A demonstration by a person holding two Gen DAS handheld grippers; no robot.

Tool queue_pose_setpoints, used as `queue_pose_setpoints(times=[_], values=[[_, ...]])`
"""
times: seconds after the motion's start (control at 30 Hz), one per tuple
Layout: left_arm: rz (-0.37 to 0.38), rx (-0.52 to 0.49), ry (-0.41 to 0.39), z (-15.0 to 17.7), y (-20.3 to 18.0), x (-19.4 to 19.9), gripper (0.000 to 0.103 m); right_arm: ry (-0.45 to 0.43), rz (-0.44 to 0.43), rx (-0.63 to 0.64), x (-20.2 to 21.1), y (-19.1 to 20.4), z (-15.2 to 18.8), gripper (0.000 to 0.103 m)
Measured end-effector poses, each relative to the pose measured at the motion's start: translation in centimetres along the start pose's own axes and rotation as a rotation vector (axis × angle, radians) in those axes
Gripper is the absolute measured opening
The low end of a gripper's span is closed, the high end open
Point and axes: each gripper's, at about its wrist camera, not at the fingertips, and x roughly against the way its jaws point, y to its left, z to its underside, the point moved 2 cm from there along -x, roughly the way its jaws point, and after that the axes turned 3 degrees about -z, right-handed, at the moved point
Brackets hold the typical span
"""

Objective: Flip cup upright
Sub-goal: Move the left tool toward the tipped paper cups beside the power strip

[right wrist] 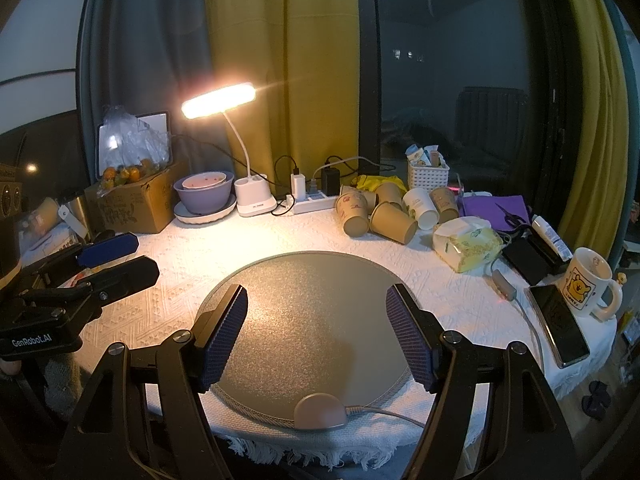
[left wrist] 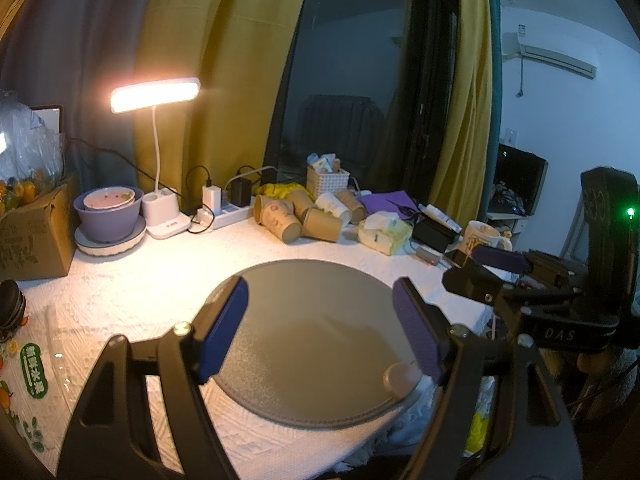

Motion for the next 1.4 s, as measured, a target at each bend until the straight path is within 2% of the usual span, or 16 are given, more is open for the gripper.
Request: queue_pose_setpoints(times=[0.27, 0.43, 0.77, 1.4], values=[[-0.005, -0.008, 0.013, 0.2, 0.0, -0.9, 0.076, 0.002, 0.002, 0.000, 0.0, 0.0, -0.1, 0.075], [0.008, -0.010, 0.063, 0.7, 0.3, -3.0, 0.076, 0.023, 0.005, 0.001, -0.9, -0.4, -0.1, 0.075], [0.005, -0.016, 0.102, -0.1, 1.2, -6.5, 0.076, 0.066, 0.018, -0.017, -5.4, -2.2, -1.4, 0.075], [-0.016, -0.026, 0.179, -3.8, 2.4, -15.2, 0.076, 0.107, -0.004, -0.020, -12.7, -6.6, -5.0, 0.075]])
